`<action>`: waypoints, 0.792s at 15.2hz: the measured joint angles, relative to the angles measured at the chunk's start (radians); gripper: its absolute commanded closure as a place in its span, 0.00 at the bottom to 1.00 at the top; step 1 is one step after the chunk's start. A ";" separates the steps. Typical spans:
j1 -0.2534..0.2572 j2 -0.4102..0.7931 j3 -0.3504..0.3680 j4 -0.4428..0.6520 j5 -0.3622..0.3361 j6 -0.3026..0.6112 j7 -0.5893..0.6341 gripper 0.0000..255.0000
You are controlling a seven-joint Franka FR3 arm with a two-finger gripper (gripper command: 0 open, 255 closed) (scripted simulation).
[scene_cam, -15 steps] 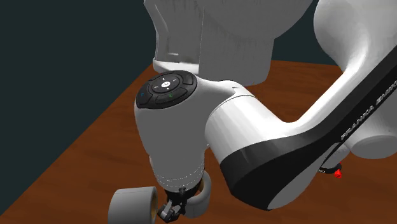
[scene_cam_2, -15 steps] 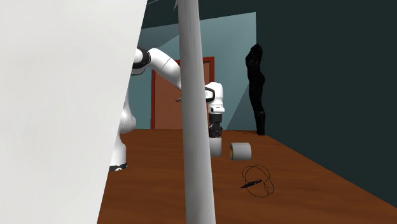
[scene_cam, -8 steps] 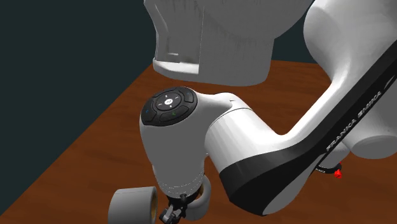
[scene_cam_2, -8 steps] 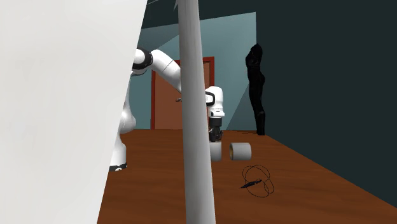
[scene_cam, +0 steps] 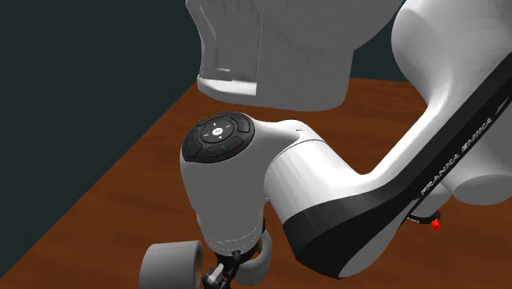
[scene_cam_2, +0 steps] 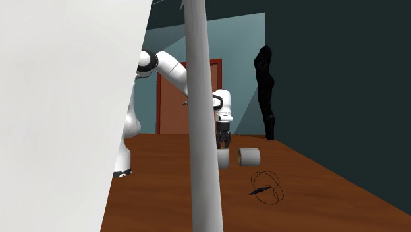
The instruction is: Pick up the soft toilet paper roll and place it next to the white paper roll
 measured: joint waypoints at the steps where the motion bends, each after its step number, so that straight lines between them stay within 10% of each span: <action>1: 0.000 0.000 0.000 0.000 0.000 0.000 0.000 0.00; 12: -0.007 -0.070 -0.001 0.065 0.046 -0.123 -0.034 0.00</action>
